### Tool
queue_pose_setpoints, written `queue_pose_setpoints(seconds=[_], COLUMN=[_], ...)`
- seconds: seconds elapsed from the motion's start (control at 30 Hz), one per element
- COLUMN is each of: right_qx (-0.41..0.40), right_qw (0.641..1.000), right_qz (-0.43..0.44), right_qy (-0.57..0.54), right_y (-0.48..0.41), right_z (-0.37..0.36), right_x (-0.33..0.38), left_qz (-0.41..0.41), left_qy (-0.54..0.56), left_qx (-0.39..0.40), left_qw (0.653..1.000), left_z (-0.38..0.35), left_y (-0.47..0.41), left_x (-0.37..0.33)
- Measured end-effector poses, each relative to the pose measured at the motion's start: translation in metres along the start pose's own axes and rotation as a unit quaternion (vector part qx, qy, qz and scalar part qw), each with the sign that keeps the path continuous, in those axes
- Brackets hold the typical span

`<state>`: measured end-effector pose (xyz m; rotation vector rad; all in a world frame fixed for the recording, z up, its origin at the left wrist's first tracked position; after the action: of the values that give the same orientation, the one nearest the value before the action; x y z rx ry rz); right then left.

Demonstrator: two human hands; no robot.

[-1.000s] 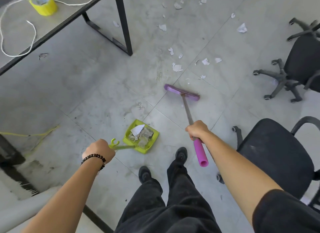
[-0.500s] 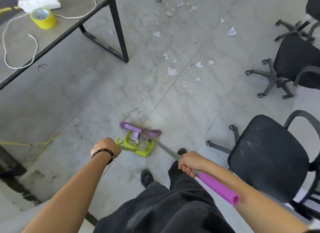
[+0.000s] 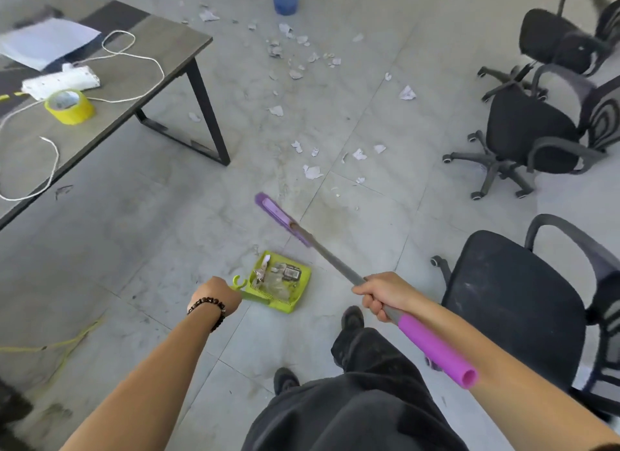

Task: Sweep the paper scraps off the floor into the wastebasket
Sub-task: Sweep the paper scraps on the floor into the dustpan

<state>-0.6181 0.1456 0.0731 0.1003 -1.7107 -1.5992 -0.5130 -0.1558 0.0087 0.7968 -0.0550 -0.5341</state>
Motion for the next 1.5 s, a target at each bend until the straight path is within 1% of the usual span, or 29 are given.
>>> queue_pose_setpoints(seconds=[0.17, 0.3, 0.4, 0.53, 0.63, 0.73, 0.9, 0.97, 1.07, 1.1, 1.2, 1.27, 1.33, 1.4, 1.43, 1.47, 1.5], right_qx=[-0.077, -0.114, -0.128, -0.151, -0.162, -0.183, -0.203, -0.189, -0.144, -0.141, -0.142, -0.109, -0.056, 0.011, 0.046, 0.062, 0.056], right_qw=[0.995, 0.989, 0.988, 0.985, 0.985, 0.979, 0.973, 0.976, 0.989, 0.989, 0.989, 0.993, 0.992, 0.98, 0.974, 0.969, 0.969], right_qz=[0.065, 0.08, 0.08, 0.081, 0.064, 0.081, 0.078, 0.072, 0.043, 0.037, 0.005, -0.042, -0.111, -0.187, -0.211, -0.226, -0.23], right_qy=[-0.011, -0.044, -0.045, -0.013, 0.006, 0.039, 0.075, 0.079, 0.012, -0.004, 0.027, 0.03, -0.01, -0.065, -0.075, -0.074, -0.072], right_y=[-0.028, -0.071, -0.109, -0.16, -0.2, -0.216, -0.284, -0.315, -0.367, -0.383, -0.415, -0.41, -0.383, -0.348, -0.332, -0.321, -0.313], right_z=[0.054, 0.103, 0.15, 0.226, 0.288, 0.314, 0.366, 0.379, 0.387, 0.387, 0.377, 0.358, 0.334, 0.316, 0.311, 0.308, 0.307], right_x=[0.017, 0.038, 0.065, 0.114, 0.155, 0.184, 0.252, 0.277, 0.302, 0.306, 0.29, 0.26, 0.223, 0.19, 0.177, 0.165, 0.156], left_qz=[-0.019, -0.022, -0.018, -0.012, 0.002, 0.004, 0.02, 0.02, 0.016, 0.013, 0.002, 0.001, -0.004, -0.006, -0.004, 0.0, 0.004], left_qy=[0.006, 0.01, 0.006, -0.025, -0.037, -0.046, -0.074, -0.082, -0.101, -0.113, -0.148, -0.157, -0.157, -0.148, -0.144, -0.141, -0.138], left_qx=[-0.012, -0.021, -0.019, -0.031, -0.026, -0.033, -0.019, -0.018, -0.036, -0.045, -0.058, -0.056, -0.048, -0.042, -0.04, -0.039, -0.037], left_qw=[1.0, 0.999, 1.0, 0.999, 0.999, 0.998, 0.997, 0.996, 0.994, 0.993, 0.987, 0.986, 0.986, 0.988, 0.989, 0.989, 0.99], left_z=[0.001, 0.003, 0.007, 0.02, 0.025, 0.033, 0.026, 0.026, 0.026, 0.027, 0.028, 0.031, 0.036, 0.042, 0.047, 0.053, 0.059], left_y=[-0.014, -0.035, -0.056, -0.085, -0.111, -0.115, -0.15, -0.166, -0.184, -0.187, -0.192, -0.195, -0.199, -0.203, -0.206, -0.209, -0.214], left_x=[-0.064, -0.132, -0.189, -0.275, -0.345, -0.371, -0.421, -0.434, -0.452, -0.457, -0.473, -0.483, -0.489, -0.491, -0.49, -0.488, -0.485])
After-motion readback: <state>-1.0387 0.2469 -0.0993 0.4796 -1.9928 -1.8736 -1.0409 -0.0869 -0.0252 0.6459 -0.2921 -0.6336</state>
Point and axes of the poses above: each hand's wrist, its own y-axis away from the middle knuckle, its own z-axis out of the back of the hand, x = y × z, the point moved 2 cm from there along -y, towards the middle knuckle, and after that the axes turned 2 degrees about z, right-handed, at the moved point
